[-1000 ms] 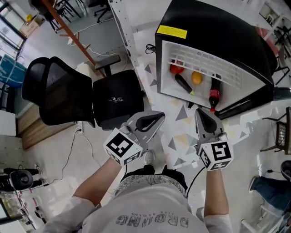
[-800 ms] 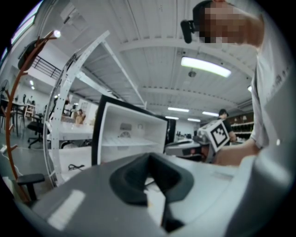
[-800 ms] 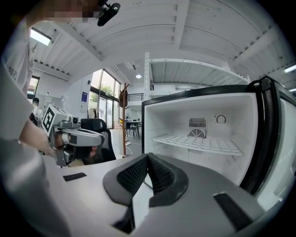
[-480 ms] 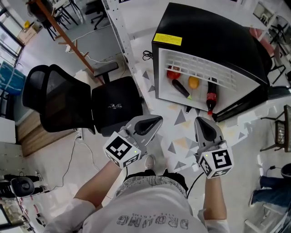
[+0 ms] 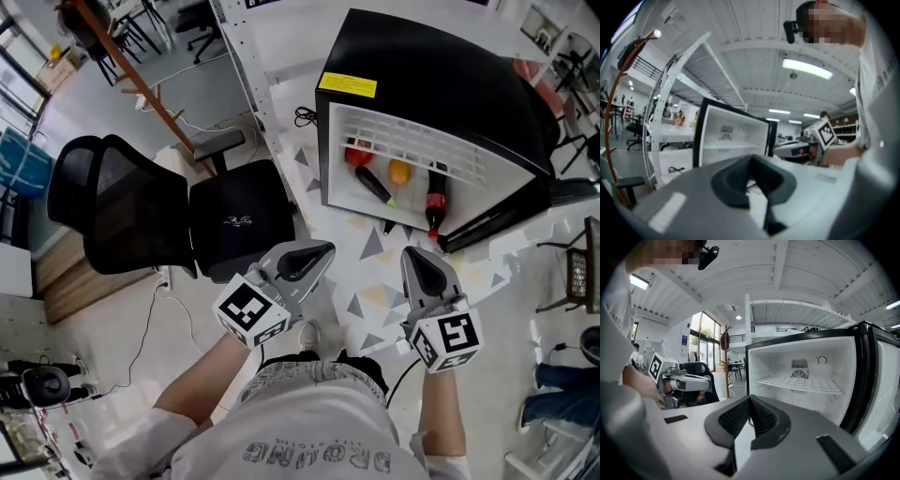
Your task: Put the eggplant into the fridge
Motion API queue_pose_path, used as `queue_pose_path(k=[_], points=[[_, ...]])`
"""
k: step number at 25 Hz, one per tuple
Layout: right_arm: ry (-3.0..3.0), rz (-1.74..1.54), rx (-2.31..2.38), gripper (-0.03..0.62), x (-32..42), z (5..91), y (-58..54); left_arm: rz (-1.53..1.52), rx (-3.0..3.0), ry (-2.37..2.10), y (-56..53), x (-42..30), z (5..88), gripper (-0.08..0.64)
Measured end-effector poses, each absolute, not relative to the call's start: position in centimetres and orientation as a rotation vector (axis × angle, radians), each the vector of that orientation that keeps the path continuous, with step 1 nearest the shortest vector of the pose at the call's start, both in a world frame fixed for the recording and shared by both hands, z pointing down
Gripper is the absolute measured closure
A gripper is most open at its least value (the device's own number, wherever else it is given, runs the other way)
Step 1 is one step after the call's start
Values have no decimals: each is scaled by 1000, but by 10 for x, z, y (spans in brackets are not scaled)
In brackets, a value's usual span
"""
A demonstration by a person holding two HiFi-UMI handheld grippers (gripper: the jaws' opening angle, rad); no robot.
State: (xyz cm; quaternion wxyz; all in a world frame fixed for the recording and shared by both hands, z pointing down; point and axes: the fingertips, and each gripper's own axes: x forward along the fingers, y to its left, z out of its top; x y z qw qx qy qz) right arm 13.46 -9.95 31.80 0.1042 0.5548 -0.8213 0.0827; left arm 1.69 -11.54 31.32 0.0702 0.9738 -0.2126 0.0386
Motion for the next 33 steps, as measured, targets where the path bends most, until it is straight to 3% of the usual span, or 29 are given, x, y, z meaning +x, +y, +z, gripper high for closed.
queue_pose_path(k=[33], points=[[-2424,277,1594,589,143,325,-101,95,2916,-637,-117,36,309,552]])
